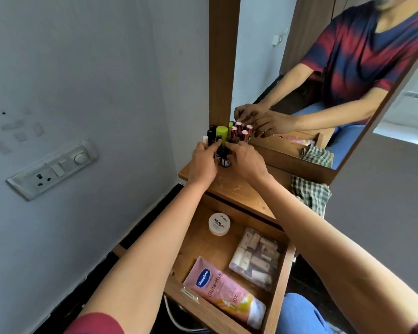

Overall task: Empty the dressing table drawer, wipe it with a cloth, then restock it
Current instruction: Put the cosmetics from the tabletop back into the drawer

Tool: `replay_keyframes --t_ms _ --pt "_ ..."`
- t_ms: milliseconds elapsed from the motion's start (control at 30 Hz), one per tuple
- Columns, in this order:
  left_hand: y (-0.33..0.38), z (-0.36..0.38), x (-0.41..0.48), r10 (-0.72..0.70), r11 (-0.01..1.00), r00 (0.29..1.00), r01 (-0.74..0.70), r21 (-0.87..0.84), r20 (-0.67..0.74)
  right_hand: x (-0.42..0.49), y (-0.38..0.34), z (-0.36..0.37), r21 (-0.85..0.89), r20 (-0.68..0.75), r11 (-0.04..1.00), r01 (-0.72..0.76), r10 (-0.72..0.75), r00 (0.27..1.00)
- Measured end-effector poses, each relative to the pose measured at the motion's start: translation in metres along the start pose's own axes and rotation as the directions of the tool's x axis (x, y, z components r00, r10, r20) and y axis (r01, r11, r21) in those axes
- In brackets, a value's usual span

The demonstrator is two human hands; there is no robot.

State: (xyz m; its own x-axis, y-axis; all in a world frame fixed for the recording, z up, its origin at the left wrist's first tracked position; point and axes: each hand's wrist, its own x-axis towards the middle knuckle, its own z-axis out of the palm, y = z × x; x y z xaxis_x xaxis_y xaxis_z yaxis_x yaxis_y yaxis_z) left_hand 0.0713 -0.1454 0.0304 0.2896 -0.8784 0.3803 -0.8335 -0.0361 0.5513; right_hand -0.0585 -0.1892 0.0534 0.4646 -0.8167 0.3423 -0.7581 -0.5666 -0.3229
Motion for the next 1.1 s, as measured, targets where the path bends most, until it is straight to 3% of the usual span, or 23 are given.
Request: replay_keyframes --t_ms 233,400,500,700,1100 --pt "0.000 0.007 -0.008 0.020 1.000 0.994 -0.017 0.024 -0.110 -0.001 0.006 -0.002 0.091 -0.099 0.996 0.025 -0.016 0.995" --pt "-0.001 0.004 -0.007 0.038 0.999 0.997 -0.036 0.021 -0.066 -0.002 0.006 -0.010 0.256 -0.084 0.966 -0.041 0.064 0.994" --pt "0.000 0.002 -0.011 -0.038 0.998 0.997 0.033 -0.062 -0.072 -0.006 0.006 -0.015 0.338 -0.035 0.936 -0.101 0.120 0.992" --pt "0.002 -0.011 -0.030 -0.148 0.970 0.984 0.125 -0.209 -0.099 -0.018 0.007 -0.019 0.315 0.061 0.946 -0.079 0.063 0.996" --pt "0.003 -0.041 -0.112 -0.306 0.900 0.950 0.269 -0.343 -0.058 -0.063 0.002 -0.031 0.490 0.055 0.849 -0.199 0.198 0.979"
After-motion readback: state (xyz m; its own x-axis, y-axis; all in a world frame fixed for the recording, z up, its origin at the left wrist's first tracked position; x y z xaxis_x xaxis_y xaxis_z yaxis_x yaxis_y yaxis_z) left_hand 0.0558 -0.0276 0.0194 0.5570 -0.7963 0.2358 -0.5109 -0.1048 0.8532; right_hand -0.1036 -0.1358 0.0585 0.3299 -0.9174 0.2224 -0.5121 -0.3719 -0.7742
